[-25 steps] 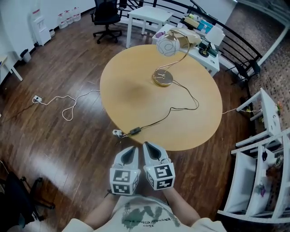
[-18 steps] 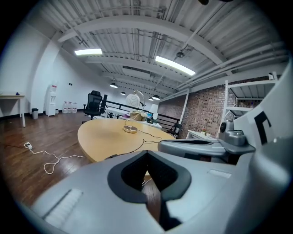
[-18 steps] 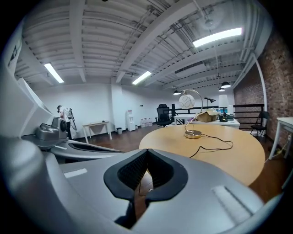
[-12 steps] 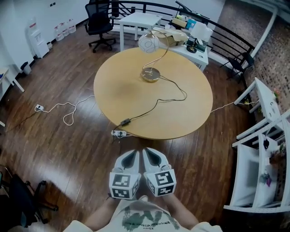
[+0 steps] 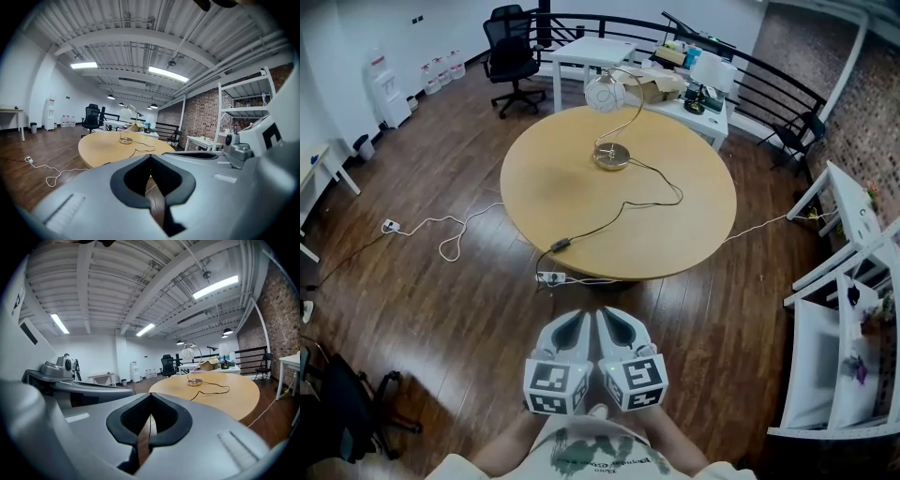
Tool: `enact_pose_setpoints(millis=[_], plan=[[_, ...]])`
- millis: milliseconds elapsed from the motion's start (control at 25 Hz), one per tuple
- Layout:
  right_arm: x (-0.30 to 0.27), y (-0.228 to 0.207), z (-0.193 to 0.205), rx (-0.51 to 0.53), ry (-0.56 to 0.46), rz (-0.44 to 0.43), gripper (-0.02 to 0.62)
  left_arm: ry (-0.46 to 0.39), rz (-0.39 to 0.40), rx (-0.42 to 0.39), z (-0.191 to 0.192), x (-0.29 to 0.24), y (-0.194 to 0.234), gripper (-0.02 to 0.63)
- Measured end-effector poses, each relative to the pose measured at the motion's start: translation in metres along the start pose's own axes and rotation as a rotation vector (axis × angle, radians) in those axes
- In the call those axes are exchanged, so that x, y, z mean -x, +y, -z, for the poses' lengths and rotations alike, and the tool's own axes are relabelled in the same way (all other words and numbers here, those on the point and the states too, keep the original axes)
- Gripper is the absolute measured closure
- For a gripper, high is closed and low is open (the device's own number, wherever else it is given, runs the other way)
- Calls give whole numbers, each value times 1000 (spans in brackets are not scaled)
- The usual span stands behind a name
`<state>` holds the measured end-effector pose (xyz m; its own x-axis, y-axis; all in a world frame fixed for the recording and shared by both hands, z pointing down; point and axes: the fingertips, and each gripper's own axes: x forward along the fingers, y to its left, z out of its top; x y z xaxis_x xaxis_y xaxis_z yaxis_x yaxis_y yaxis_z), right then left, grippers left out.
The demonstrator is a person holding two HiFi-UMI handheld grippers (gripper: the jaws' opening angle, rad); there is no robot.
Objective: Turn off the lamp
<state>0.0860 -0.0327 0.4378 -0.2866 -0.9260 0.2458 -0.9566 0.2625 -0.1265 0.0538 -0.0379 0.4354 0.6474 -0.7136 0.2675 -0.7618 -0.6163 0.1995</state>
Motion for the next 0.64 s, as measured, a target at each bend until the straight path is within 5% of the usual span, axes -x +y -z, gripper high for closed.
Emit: enact_pose_setpoints(millis=[640], plan=[[42,7,-10,-5,-59,-28,597,-31,9,-25,-7,26,-30,607]])
